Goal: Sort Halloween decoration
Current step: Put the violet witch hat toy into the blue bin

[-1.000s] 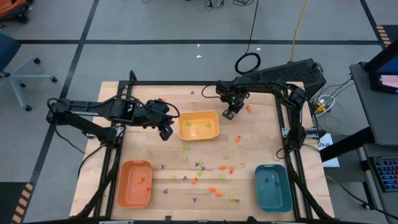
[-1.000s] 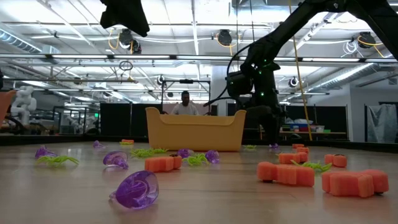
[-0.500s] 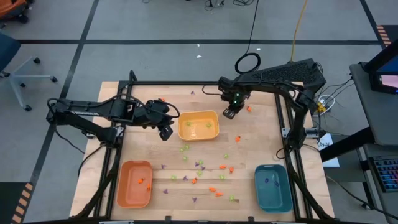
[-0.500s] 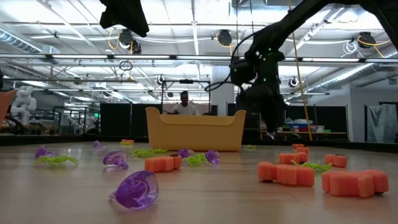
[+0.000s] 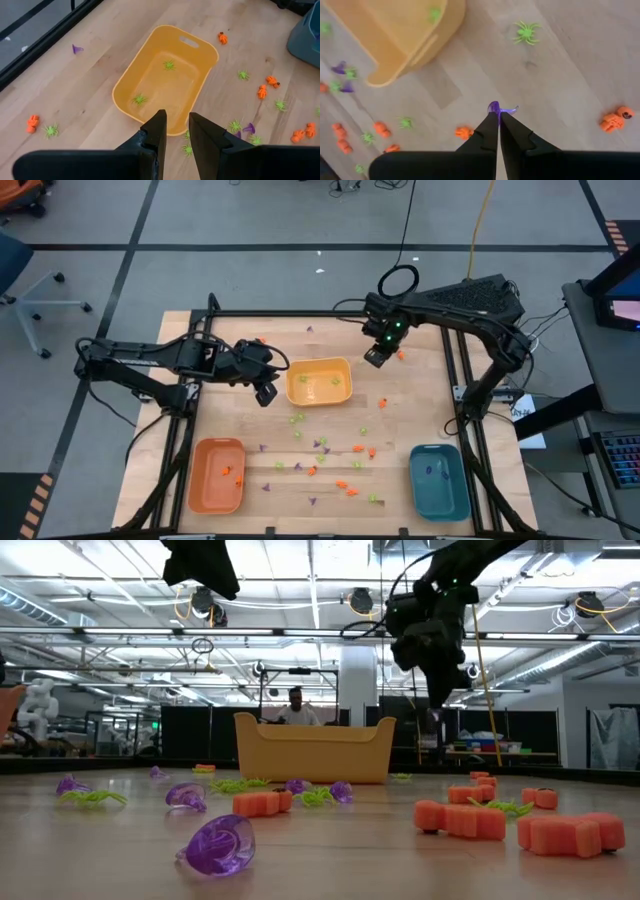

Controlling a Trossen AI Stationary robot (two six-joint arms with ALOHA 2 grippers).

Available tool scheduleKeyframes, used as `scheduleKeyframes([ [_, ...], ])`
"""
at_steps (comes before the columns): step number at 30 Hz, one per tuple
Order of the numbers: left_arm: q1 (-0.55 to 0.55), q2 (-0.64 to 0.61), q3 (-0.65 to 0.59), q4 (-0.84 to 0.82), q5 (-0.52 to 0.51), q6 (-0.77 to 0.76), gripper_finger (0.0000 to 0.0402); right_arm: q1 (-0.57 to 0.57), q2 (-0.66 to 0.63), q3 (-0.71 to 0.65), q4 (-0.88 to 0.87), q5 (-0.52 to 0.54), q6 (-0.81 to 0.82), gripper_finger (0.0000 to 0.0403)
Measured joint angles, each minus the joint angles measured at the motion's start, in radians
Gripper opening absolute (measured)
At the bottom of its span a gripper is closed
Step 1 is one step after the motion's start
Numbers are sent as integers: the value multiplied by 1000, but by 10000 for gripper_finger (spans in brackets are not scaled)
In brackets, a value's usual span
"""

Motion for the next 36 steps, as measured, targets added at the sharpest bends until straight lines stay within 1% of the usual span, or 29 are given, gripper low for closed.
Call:
scheduleKeyframes([
  [3, 0, 0, 0, 0, 0, 1, 81, -1, -27, 0, -1, -44, 17, 0],
  [10, 0, 0, 0, 0, 1, -1, 81, 3, -91, 0, -3, -201, 94, 0],
  [14, 0, 0, 0, 0, 2, 0, 81, 9, -140, 0, -2, -217, 130, 0],
  [18, 0, 0, 0, 0, 2, 3, 81, 10, -198, 0, 5, -255, 161, 0],
  [21, 0, 0, 0, 0, 10, 19, 81, 13, -243, 0, 24, -256, 204, 0],
  [25, 0, 0, 0, 0, 14, 19, 81, 32, -313, 0, 82, -247, 224, 0],
  [30, 0, 0, 0, 1, 45, 19, 81, 98, -404, 0, 213, -176, 239, 0],
  [36, 0, 0, 0, 1, 71, 19, 81, 182, -466, 0, 320, -111, 261, 0],
])
